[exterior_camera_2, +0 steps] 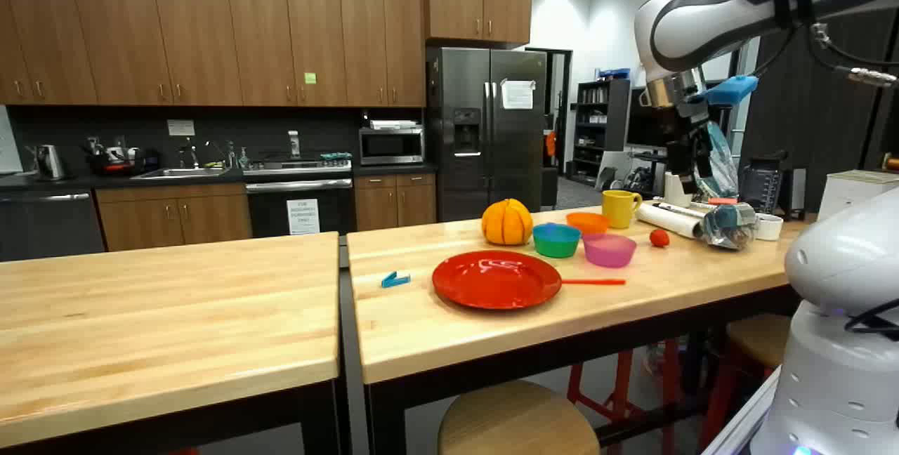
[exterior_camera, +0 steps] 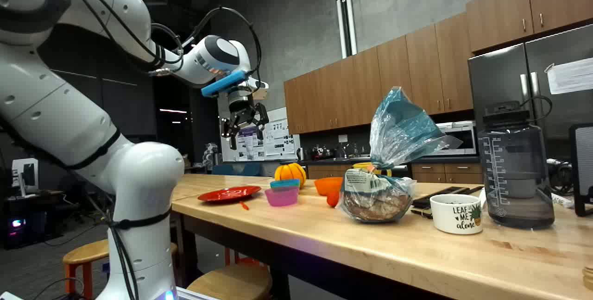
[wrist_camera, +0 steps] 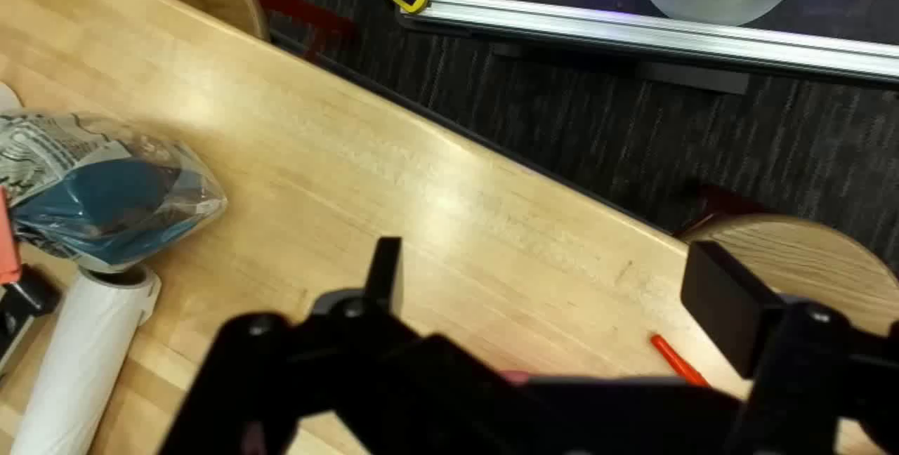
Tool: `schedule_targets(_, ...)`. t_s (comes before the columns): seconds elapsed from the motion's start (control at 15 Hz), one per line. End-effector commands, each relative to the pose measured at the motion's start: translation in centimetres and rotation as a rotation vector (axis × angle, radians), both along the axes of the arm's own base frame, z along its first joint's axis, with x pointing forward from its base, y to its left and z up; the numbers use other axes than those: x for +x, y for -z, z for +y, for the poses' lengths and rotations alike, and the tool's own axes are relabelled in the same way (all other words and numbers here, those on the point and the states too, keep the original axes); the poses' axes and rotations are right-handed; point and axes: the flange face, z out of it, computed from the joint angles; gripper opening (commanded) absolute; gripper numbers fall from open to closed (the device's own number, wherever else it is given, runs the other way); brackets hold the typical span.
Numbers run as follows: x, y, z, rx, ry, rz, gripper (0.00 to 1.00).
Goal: Pick up the red toy and put it in the blue bowl
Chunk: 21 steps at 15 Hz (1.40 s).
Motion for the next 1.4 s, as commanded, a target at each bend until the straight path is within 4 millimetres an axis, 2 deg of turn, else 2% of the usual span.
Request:
schedule_targets(0.0,0.0,0.0,0.0,0.0,0.0,0.0,1.0)
schedule_targets(0.33,0.0,0.0,0.0,0.0,0.0,0.0,1.0)
schedule_targets(0.73,1.8,1.2,-0.8,0.022,0.034,-0.016,1.0)
schedule_targets(1.33,7.0,6.0,-5.6,0.028,0.105,-0.07,1.0)
